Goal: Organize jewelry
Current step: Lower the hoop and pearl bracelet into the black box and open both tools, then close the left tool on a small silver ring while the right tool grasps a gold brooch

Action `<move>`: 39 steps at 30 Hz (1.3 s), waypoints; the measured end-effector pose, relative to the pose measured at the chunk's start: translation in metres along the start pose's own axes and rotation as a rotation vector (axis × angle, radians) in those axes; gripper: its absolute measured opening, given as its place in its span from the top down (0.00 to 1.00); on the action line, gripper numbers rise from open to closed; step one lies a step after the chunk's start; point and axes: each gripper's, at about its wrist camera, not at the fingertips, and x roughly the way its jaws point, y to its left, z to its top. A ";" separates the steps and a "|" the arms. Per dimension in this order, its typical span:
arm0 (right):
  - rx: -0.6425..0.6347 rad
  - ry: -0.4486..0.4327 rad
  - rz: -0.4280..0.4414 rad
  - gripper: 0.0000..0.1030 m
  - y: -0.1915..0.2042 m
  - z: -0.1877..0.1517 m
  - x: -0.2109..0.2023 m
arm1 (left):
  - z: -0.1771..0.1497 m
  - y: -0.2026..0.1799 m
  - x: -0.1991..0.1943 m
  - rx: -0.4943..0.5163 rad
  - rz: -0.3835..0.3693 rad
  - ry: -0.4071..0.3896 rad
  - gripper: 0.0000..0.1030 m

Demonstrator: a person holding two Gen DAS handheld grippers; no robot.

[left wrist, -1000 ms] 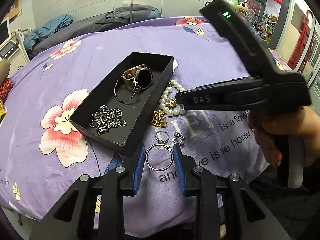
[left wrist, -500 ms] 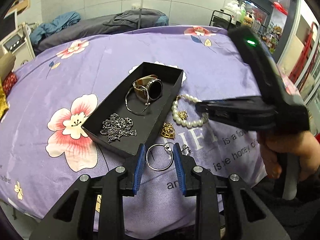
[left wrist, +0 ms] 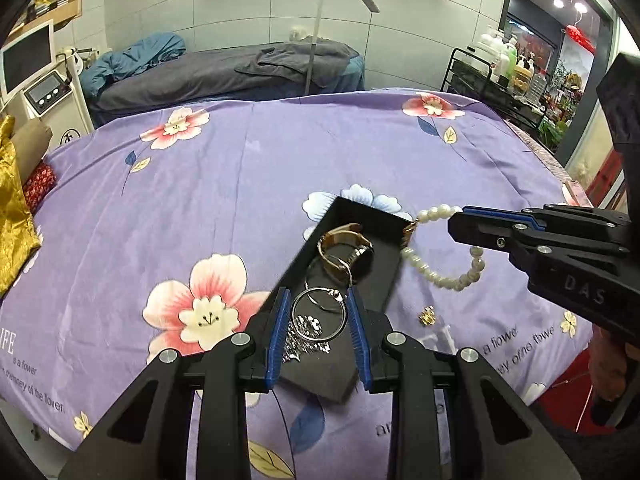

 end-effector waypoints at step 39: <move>-0.221 0.253 -0.010 0.65 0.020 -0.104 0.066 | -0.081 0.008 0.013 -0.056 0.084 0.115 0.21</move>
